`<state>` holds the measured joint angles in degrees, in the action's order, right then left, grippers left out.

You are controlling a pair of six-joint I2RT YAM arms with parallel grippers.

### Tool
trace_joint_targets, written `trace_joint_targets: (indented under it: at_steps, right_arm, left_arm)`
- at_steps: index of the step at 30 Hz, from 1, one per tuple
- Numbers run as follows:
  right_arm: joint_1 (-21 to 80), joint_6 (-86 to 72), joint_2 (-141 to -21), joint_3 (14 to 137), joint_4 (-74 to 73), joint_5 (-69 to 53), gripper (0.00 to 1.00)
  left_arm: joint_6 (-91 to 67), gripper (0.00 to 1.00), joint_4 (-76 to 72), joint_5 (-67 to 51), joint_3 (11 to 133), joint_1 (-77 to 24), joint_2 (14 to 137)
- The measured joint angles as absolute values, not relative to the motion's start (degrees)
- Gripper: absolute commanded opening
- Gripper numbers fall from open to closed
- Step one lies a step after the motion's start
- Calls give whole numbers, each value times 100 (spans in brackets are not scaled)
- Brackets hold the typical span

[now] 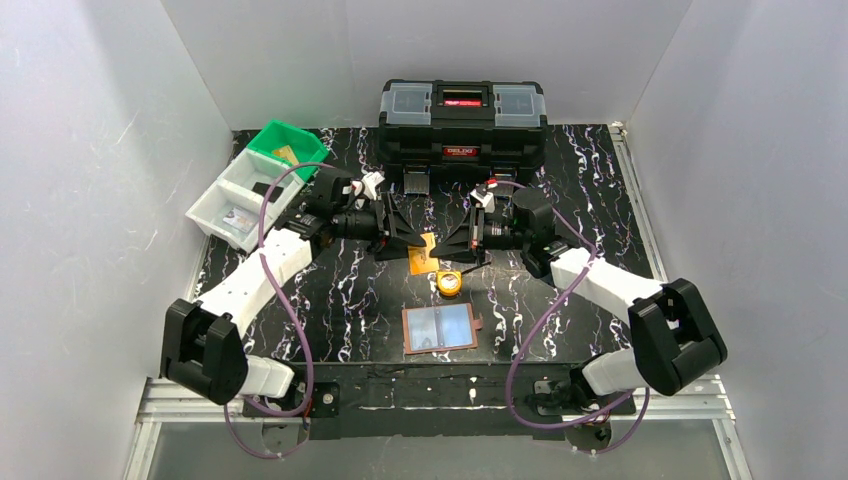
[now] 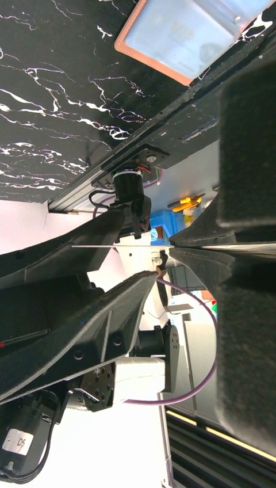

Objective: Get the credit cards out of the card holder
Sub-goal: Remove the credit card from the card holder, then place the credit card in the storage box.

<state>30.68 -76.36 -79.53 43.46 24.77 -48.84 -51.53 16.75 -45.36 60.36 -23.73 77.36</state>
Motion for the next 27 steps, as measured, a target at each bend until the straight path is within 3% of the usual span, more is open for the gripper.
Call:
trace_joint_targets:
  at_steps: [5, 9, 11, 14, 17, 23, 27]
  right_arm:
    - [3087, -7677, -8029, 4353, 2596, -4952, 5]
    - [3083, -7542, -8079, 4488, 2482, -4965, 15]
    - [3085, -7317, -8086, 4578, 2182, -4932, 30]
    - [3116, -6912, -8106, 4751, 1614, -4853, 61]
    - [3135, -6267, -8106, 5087, 875, -4694, 80]
    - [3081, -5046, -8071, 5358, -480, -4121, 98]
    - [2965, -4429, -8062, 5356, -1214, -3741, 98]
  left_arm:
    - [-5352, 20, 1431, -4639, 6036, -2373, 7824]
    - [-5439, 0, 1341, -4681, 6036, -2335, 7894]
    - [-5476, 0, 1273, -4744, 6036, -2318, 7900]
    - [-5435, 0, 1293, -4707, 6060, -2333, 7913]
    - [-5253, 0, 1721, -4407, 6200, -2338, 7983]
    - [-4943, 0, 2467, -3575, 6635, -2064, 8001]
    - [-4805, 0, 2886, -3028, 6799, -1621, 7959]
